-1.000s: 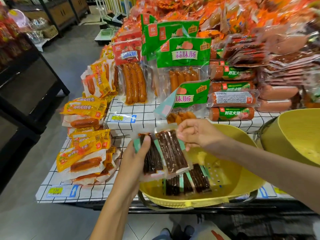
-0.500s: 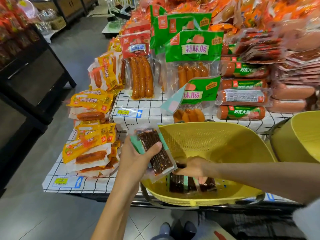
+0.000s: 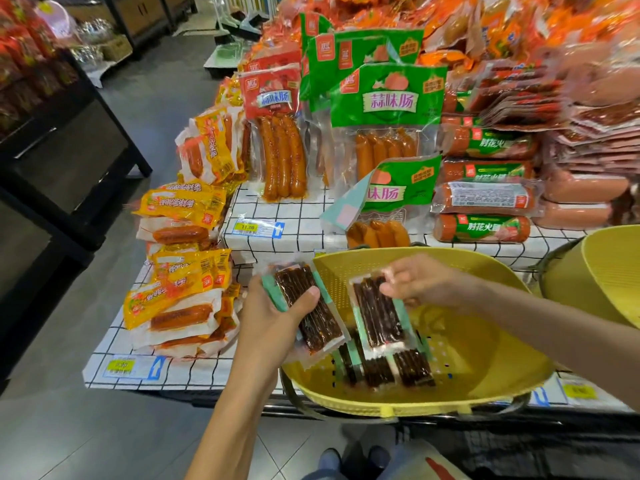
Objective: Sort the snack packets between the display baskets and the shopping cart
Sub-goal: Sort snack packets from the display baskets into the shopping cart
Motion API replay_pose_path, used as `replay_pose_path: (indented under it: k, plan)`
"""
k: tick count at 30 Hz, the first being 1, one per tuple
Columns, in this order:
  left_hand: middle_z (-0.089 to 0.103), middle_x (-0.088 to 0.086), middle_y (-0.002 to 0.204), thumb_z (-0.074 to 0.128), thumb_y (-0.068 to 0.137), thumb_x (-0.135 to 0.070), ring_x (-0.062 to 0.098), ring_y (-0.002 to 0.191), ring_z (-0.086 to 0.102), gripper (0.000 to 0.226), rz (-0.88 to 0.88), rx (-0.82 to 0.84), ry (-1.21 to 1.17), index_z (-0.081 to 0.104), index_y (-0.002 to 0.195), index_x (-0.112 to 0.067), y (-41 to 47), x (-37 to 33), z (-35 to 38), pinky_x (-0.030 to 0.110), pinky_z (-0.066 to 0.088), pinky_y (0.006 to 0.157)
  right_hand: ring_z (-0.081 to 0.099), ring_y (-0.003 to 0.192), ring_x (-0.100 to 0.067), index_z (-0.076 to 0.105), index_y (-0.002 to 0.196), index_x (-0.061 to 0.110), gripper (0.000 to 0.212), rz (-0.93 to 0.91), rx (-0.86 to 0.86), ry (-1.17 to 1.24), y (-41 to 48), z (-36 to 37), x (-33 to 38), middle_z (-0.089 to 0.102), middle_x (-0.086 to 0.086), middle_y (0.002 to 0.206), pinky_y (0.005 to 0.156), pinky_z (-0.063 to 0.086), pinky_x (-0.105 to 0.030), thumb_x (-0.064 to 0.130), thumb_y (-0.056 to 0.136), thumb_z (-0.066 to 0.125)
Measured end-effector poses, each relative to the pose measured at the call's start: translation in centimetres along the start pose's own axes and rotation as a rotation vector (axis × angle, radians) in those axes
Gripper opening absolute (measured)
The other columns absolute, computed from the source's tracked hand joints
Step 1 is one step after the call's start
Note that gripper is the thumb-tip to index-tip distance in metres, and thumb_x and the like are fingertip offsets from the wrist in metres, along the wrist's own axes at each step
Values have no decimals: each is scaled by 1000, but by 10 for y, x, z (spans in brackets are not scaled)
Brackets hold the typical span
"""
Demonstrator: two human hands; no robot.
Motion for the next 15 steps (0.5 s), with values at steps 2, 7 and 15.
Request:
replay_pose_path:
  k: [2, 7, 15]
  plan:
    - [68, 5, 108, 67, 84, -12, 12, 93, 70, 33, -5, 56, 2, 57, 115, -18, 0, 0, 6, 34, 61, 70, 68, 84, -17, 61, 103, -5, 33, -67, 93, 224, -13, -1, 19, 72, -14, 94, 62, 51, -19, 21, 84, 65]
    - [74, 5, 99, 64, 76, -36, 13, 90, 71, 42, -45, 249, 4, 59, 113, -18, -2, 1, 29, 29, 59, 67, 64, 60, -12, 63, 78, 7, 21, -185, -21, 294, -5, 32, 38, 68, -4, 67, 54, 53, -20, 25, 75, 75]
    - [69, 3, 104, 78, 72, -11, 12, 88, 71, 46, 61, 35, 14, 57, 112, -24, 1, -1, 5, 28, 59, 62, 64, 76, -16, 56, 88, 7, 48, 334, 118, -639, 18, 46, -64, 62, -7, 84, 67, 51, -27, 51, 97, 39]
Point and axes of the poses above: each hand's wrist, its own y-axis towards the middle knuckle, its own z-axis out of the palm, x = y × z, the point moved 6 cm from there along y, towards the middle knuckle
